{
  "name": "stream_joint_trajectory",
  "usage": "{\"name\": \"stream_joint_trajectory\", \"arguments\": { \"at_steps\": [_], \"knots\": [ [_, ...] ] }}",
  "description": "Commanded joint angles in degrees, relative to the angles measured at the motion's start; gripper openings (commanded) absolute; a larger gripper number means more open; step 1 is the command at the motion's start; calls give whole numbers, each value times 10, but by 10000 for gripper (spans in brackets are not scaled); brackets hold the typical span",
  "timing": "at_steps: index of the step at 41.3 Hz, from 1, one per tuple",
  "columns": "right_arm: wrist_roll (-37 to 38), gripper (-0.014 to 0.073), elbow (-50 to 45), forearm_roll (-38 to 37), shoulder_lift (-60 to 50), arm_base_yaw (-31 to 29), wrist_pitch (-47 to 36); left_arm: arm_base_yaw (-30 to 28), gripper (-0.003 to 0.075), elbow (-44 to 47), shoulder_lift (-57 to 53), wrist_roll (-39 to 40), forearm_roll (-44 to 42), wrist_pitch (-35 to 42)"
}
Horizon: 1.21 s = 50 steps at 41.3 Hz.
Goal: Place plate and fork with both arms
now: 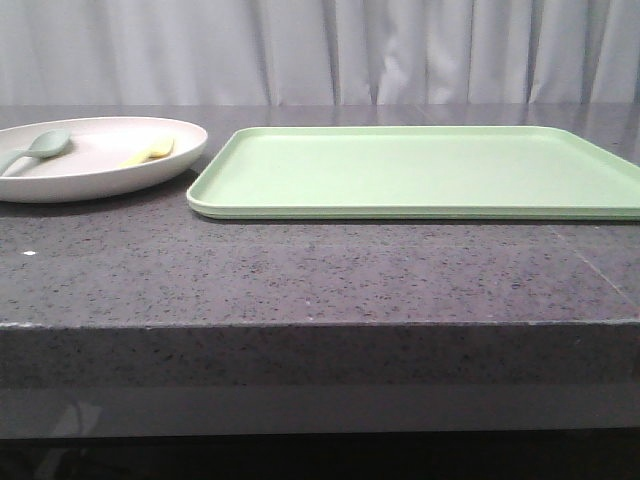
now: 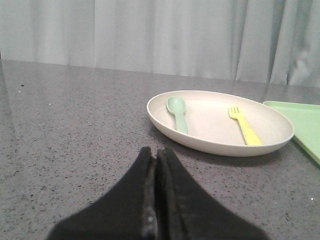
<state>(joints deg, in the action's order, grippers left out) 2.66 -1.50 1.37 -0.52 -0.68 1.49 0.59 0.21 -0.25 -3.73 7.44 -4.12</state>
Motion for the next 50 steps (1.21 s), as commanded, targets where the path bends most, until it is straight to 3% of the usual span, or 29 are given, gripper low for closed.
{"name": "stream_joint_trajectory", "arguments": {
  "at_steps": [1, 29, 36, 44, 50],
  "knots": [
    [-5, -88, 2, 2, -11, -2, -51, 1, -20, 4, -13, 5, 4, 48],
    [-5, -88, 2, 2, -11, -2, -62, 1, -20, 4, -13, 5, 4, 49],
    [-5, -88, 2, 2, -11, -2, -91, 1, -20, 2, -13, 5, 4, 101],
    [-5, -88, 49, 2, -11, -2, -81, 1, -20, -71, -12, 5, 5, 69],
    [-5, -88, 145, 2, 0, -2, 10, 1, -20, -172, 10, 5, 5, 2]
  ]
}}
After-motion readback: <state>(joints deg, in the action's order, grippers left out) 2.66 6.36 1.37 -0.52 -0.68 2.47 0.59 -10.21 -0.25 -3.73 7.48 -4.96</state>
